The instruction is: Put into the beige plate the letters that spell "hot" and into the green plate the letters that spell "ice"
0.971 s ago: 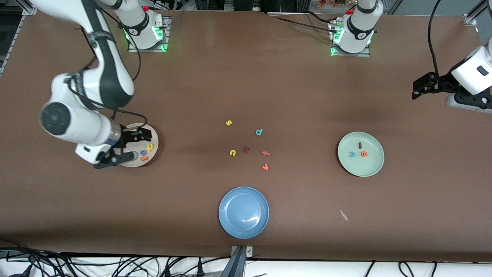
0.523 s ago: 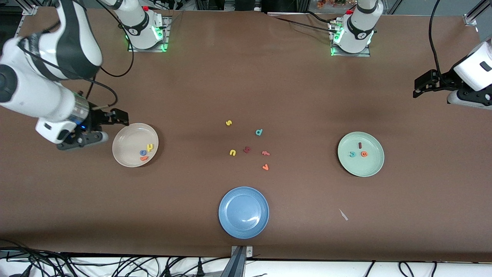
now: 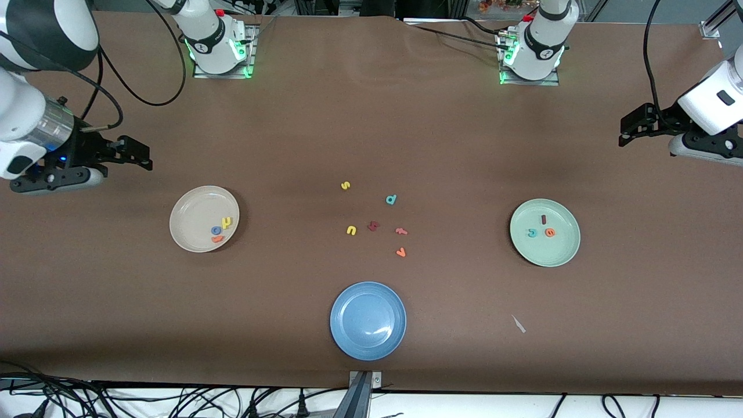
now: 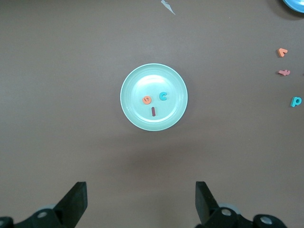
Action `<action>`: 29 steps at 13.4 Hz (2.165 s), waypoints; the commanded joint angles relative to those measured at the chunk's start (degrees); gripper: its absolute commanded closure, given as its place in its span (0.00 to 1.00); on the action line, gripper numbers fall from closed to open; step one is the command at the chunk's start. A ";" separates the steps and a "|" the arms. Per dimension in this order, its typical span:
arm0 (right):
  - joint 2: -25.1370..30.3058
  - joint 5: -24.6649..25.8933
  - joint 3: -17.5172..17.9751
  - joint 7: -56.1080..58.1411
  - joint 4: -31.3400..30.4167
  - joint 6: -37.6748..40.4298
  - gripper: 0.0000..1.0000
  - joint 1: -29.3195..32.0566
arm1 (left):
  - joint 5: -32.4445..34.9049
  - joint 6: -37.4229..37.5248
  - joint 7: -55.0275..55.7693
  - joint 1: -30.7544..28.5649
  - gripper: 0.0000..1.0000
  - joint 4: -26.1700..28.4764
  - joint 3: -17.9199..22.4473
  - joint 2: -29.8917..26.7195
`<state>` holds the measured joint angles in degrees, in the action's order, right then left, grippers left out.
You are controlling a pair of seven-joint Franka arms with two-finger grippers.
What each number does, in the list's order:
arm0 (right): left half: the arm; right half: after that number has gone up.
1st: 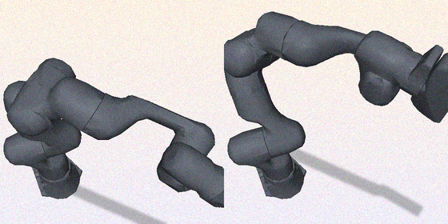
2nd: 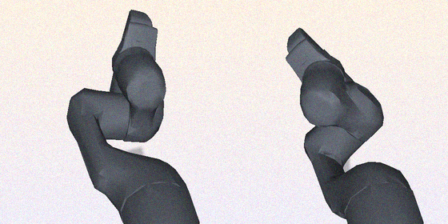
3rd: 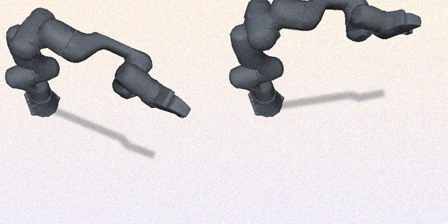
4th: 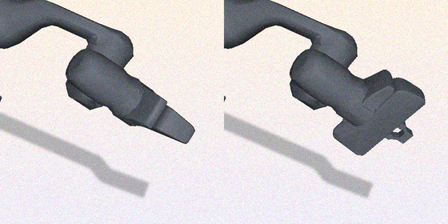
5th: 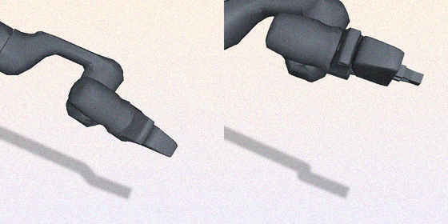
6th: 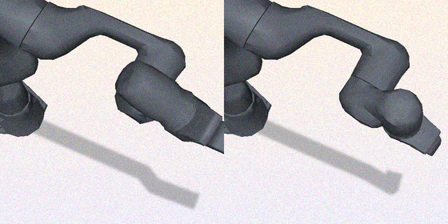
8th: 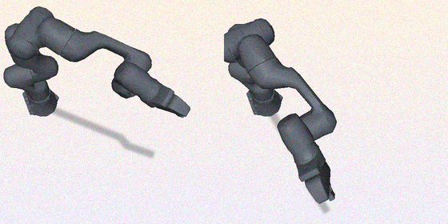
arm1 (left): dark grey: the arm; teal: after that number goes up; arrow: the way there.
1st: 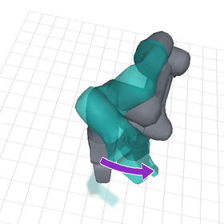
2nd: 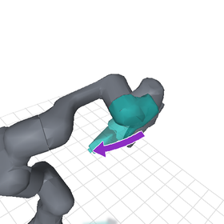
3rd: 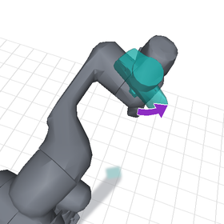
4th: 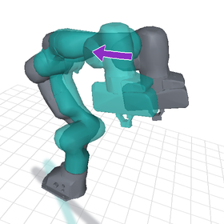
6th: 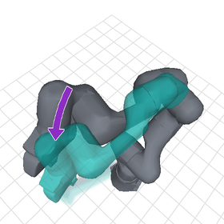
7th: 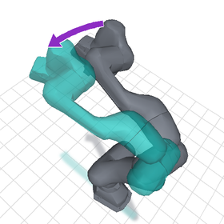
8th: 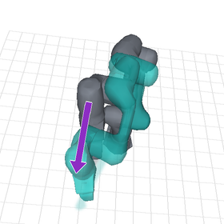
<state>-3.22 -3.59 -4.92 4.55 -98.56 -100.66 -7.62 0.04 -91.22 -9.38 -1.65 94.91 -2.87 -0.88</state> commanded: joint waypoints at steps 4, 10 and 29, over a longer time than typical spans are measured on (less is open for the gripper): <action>6.03 0.25 0.79 -13.51 -2.07 -0.33 0.00 1.81 | -1.10 0.87 1.64 -1.07 0.00 -0.34 -1.17 -0.52; 6.03 0.07 0.79 -12.99 -0.50 6.34 0.00 2.69 | -1.10 1.21 1.91 -1.07 0.00 -0.42 -1.17 -0.52; 3.40 5.78 0.79 -0.06 1.62 3.98 0.00 2.34 | -1.10 2.27 1.20 -1.51 0.00 -0.51 -1.17 -0.52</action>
<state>0.87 1.17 -4.44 3.47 -98.51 -97.38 -5.38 0.04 -89.94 -7.88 -2.17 94.89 -3.25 -0.90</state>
